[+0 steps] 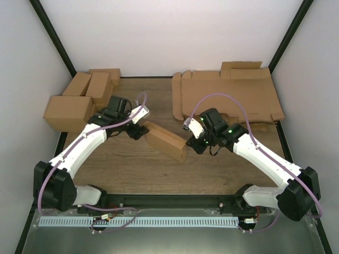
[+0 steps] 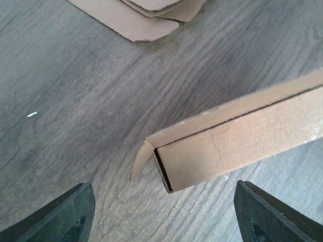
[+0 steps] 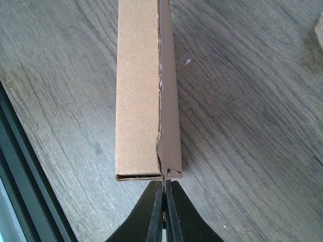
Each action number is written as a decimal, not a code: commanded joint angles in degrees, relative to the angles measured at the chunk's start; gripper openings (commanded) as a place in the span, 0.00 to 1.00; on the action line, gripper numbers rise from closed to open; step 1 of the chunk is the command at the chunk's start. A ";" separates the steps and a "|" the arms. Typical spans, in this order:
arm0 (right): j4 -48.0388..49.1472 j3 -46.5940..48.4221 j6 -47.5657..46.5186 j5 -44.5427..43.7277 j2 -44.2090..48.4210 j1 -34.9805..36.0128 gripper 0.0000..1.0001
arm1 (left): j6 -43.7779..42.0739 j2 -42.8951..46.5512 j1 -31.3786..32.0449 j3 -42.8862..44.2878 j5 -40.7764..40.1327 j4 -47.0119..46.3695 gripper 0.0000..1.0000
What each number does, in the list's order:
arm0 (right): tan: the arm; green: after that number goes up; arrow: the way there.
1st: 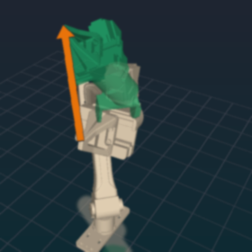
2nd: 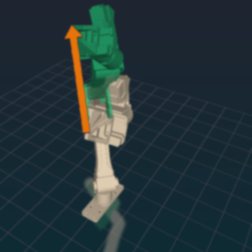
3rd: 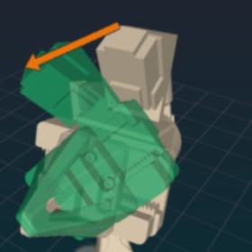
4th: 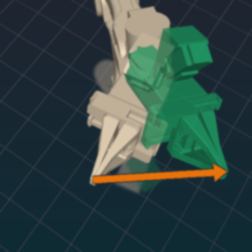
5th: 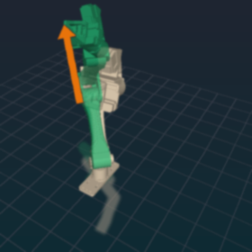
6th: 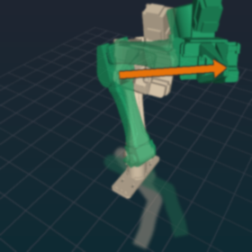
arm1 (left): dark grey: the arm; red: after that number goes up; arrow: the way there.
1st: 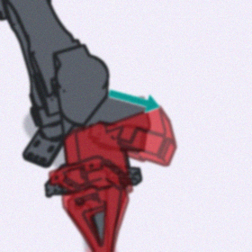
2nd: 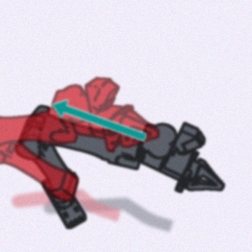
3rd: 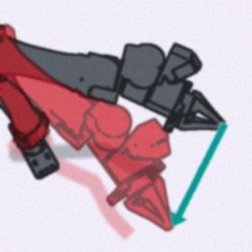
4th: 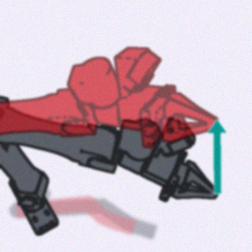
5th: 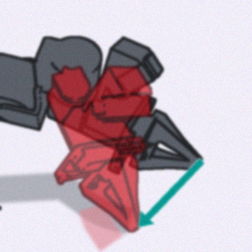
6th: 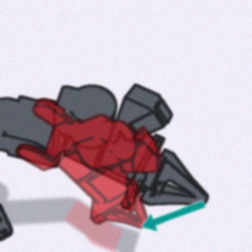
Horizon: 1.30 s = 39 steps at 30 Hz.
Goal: Fold the paper box
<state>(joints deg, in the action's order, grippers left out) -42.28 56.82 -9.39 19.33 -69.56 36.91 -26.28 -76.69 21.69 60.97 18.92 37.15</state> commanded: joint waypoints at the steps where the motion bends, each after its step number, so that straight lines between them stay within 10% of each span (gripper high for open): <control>1: 0.72 -0.13 -0.02 0.17 0.94 0.44 0.03 | -1.74 1.25 -0.89 -1.00 0.29 -3.99 0.83; 8: 0.88 -0.22 -0.10 0.22 1.98 0.45 0.02 | -2.76 3.26 -1.15 -3.40 0.99 -7.24 1.00; 28: 1.23 -0.39 0.08 1.38 3.63 0.45 0.03 | -3.96 5.36 -3.71 -7.58 4.91 -14.68 1.00; 39: 1.47 -0.57 -0.04 1.94 3.73 0.45 0.03 | -7.81 -0.87 -5.98 -2.37 11.02 -9.22 0.80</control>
<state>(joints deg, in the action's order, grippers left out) -41.95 56.18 -9.39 20.23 -66.96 36.91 -31.22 -76.36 16.32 56.14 25.85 26.57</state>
